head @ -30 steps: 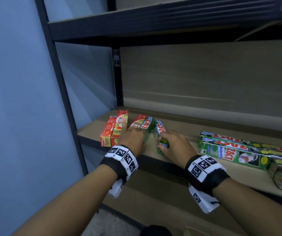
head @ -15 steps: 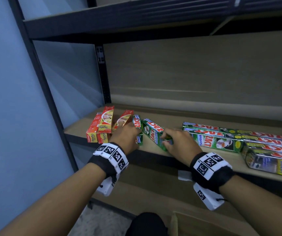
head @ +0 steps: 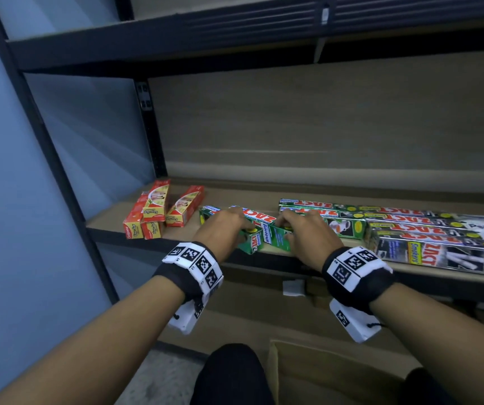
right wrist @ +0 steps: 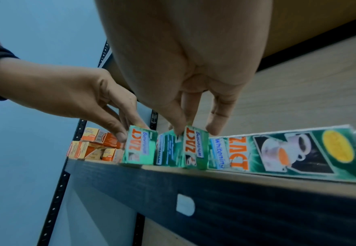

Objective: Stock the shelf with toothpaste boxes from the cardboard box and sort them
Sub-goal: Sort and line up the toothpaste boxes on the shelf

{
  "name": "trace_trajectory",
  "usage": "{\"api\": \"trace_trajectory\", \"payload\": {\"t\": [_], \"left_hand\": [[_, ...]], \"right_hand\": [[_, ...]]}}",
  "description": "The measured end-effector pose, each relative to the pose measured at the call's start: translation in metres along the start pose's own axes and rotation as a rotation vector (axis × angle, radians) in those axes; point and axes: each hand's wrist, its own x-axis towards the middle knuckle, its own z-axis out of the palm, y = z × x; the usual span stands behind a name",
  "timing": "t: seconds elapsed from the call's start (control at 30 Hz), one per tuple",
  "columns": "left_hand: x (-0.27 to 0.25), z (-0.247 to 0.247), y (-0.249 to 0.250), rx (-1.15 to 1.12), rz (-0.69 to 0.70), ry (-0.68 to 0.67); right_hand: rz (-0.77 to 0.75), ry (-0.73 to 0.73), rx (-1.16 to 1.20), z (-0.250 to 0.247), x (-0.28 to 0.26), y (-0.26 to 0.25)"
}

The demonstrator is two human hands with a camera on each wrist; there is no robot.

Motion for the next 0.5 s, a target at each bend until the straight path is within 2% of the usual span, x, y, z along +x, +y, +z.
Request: {"api": "trace_trajectory", "payload": {"t": [0.13, 0.3, 0.4, 0.5], "left_hand": [[0.005, 0.003, 0.029, -0.137, 0.067, 0.042], [0.010, 0.010, 0.047, -0.319, 0.067, 0.118], [0.009, 0.008, 0.038, -0.364, 0.099, 0.096], [0.010, -0.004, 0.022, -0.277, 0.070, 0.023]], "right_hand": [[0.038, -0.044, -0.045, -0.018, -0.003, 0.013], [0.064, -0.139, -0.084, -0.044, -0.012, 0.025], [0.041, -0.152, -0.042, -0.049, -0.018, 0.026], [0.022, -0.149, -0.018, -0.048, -0.018, 0.026]]}}
